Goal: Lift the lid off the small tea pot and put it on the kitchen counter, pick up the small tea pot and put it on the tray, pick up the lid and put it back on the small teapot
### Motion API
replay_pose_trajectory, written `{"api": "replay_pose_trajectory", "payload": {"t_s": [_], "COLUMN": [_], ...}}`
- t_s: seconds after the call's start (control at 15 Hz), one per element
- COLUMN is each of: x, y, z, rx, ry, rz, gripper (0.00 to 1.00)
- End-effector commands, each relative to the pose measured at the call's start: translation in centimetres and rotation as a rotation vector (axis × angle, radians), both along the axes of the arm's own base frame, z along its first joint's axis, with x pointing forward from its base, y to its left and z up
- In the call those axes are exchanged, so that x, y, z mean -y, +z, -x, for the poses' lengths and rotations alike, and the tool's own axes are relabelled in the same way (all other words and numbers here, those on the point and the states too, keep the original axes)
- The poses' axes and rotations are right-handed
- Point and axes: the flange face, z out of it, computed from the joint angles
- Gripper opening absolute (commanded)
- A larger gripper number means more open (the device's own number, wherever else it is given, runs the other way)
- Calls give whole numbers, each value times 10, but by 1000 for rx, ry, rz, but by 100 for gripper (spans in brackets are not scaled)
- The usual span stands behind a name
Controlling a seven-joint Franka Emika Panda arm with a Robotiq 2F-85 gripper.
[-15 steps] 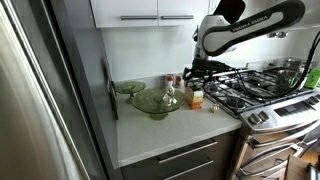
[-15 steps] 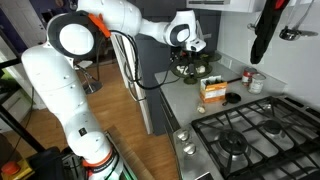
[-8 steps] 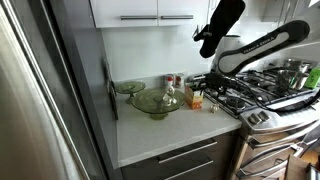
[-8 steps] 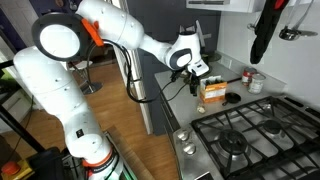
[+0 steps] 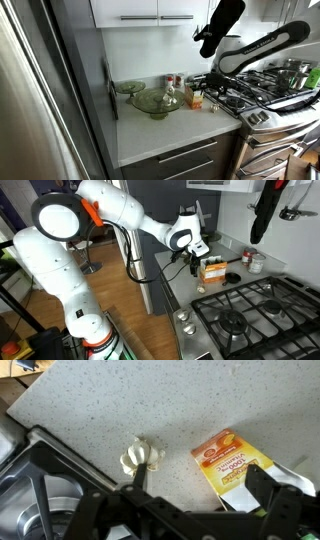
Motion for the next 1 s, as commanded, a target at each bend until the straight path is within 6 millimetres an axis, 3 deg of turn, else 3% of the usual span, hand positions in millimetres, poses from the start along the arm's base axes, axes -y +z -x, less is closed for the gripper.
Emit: {"api": "replay_pose_trajectory", "payload": {"t_s": [0.0,0.33,0.93], "x": [17,37,48], "y": [-17,-42,-74], "z": [0,2,0], "rx": [-33,-52,-100], "ry": [11,100,300], "rz": [23,39,71], "gripper": [100,100,100]}}
